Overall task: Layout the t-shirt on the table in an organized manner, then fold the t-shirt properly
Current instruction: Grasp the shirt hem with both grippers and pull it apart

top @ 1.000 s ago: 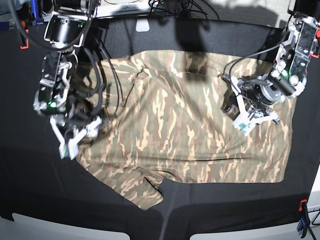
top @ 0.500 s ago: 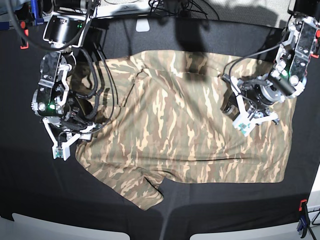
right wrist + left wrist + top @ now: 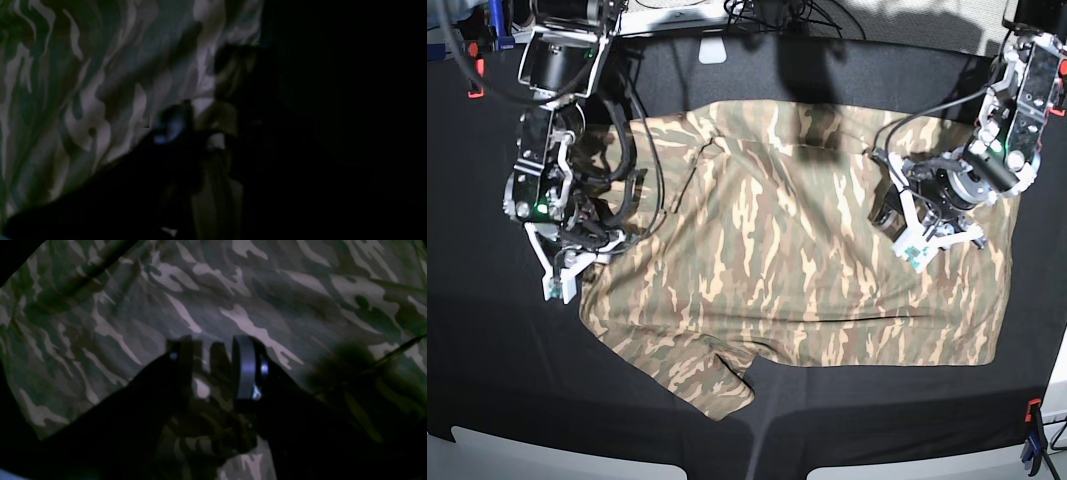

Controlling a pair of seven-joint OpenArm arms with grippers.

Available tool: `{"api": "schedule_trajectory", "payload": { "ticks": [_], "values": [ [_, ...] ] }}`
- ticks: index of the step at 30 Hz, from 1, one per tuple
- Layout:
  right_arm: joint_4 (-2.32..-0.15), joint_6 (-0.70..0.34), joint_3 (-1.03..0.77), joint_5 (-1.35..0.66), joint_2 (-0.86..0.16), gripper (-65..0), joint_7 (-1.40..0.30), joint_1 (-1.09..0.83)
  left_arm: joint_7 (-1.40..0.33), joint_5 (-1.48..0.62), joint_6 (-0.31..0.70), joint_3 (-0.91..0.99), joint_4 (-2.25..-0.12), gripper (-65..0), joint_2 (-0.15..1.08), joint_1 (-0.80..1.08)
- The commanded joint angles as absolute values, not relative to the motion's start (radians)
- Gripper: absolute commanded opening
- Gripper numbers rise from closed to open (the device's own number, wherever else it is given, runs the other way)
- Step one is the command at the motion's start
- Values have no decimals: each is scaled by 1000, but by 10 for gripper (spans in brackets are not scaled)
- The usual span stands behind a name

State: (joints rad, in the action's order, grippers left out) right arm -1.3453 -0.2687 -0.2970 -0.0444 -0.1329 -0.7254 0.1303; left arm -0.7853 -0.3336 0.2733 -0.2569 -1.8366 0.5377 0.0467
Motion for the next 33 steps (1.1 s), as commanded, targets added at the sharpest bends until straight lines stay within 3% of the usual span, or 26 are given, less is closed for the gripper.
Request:
{"api": "schedule_trajectory", "payload": {
  "ticks": [1, 3, 8, 13, 20, 33],
  "values": [
    [-1364, -271, -305, -33, -144, -559, -707, 153, -762, -335, 273, -250, -1855, -467, 549, 33],
    [-1364, -271, -321, 8, -144, -650, -704, 154, -762, -335, 273, -250, -1855, -467, 549, 33],
    [-1364, -273, -406, 93, -157, -650, -691, 170, -762, -336, 273, -250, -1855, -467, 549, 33],
    [-1364, -273, -467, 96, -236, -650, -691, 192, -744, -347, 273, -250, -1855, -467, 549, 31],
    [-1364, -272, -468, 41, -366, -650, -692, 208, -725, -389, 274, -250, -1855, -467, 517, 18],
    [-1364, -272, -468, 46, -446, -650, -736, 210, -677, -384, 273, -250, -1847, -467, 460, -143]
  ]
}}
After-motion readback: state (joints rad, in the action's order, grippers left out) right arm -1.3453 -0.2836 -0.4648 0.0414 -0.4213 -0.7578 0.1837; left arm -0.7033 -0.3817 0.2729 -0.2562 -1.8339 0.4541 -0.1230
